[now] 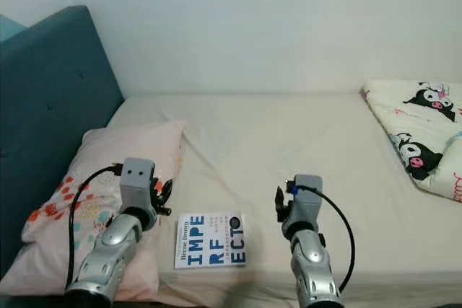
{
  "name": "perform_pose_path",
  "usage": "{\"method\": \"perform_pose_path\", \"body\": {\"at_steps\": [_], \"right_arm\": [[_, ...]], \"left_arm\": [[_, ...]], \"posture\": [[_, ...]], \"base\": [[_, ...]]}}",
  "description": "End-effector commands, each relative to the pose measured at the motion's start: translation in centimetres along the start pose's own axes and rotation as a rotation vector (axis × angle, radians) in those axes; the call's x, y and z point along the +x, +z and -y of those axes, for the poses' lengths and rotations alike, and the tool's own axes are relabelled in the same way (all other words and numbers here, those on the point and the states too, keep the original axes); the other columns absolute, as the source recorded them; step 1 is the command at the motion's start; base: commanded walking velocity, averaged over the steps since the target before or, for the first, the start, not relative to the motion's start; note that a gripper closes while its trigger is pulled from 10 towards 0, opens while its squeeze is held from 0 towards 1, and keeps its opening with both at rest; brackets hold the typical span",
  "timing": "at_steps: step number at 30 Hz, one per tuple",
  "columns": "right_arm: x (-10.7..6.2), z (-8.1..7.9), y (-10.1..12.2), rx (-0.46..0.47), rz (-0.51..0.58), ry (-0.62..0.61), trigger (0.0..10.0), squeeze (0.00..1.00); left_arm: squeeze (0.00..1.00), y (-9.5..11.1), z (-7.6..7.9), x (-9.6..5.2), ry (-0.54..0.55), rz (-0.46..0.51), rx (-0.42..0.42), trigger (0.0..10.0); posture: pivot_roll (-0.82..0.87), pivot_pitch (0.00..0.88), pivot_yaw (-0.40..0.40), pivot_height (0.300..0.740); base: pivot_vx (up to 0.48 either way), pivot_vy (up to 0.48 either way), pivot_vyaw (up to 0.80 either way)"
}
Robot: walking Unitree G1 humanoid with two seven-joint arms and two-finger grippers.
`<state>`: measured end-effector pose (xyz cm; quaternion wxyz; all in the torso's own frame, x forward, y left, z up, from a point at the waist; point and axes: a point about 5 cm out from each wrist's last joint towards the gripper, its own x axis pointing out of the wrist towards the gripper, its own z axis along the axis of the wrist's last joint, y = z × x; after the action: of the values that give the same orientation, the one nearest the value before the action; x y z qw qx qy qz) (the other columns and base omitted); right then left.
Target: Clean up the room
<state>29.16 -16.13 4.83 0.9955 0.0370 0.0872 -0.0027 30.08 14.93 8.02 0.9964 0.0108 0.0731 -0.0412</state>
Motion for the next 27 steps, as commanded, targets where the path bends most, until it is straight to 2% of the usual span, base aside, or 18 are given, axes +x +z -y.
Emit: {"method": "perform_pose_path", "body": {"at_steps": [1, 9, 11, 15, 16, 27], "right_arm": [[-0.15, 0.07, -0.11, 0.001, -0.013, 0.000, 10.0, 0.00], [-0.10, -0.02, -0.01, 0.004, -0.018, 0.008, 10.0, 0.00], [-0.14, -0.04, 0.03, 0.032, -0.017, 0.011, 10.0, 0.00], [-0.11, 0.22, 0.09, 0.038, -0.018, -0.008, 10.0, 0.00], [-0.07, 0.35, 0.10, 0.079, -0.018, -0.019, 10.0, 0.00], [-0.12, -0.18, 0.13, 0.070, -0.024, 0.009, 10.0, 0.00]], "left_arm": [[0.00, -0.21, 0.15, -0.22, 0.001, -0.014, -0.008, 10.0], [0.00, -0.14, -0.17, -0.28, 0.012, -0.016, -0.011, 10.0], [0.00, -0.12, -0.23, -0.27, 0.014, -0.017, -0.009, 10.0], [0.00, -0.10, -0.29, -0.29, 0.014, -0.020, -0.008, 10.0], [0.00, -0.10, -0.34, -0.33, 0.012, -0.023, -0.006, 10.0], [0.00, -0.01, -0.57, -0.34, 0.009, -0.029, 0.006, 10.0]], "posture": [[0.06, 0.000, 0.000, 0.740], [0.07, 0.000, -0.001, 0.740], [0.07, 0.000, 0.001, 0.740], [0.07, 0.000, 0.003, 0.740], [0.07, 0.000, 0.007, 0.740], [0.08, 0.000, 0.013, 0.740]], "base": [[0.000, -0.405, 0.00], [0.000, -0.405, 0.00], [0.000, -0.409, 0.00], [0.000, -0.407, 0.80], [0.000, -0.405, 0.00], [0.000, -0.406, 0.00]]}}
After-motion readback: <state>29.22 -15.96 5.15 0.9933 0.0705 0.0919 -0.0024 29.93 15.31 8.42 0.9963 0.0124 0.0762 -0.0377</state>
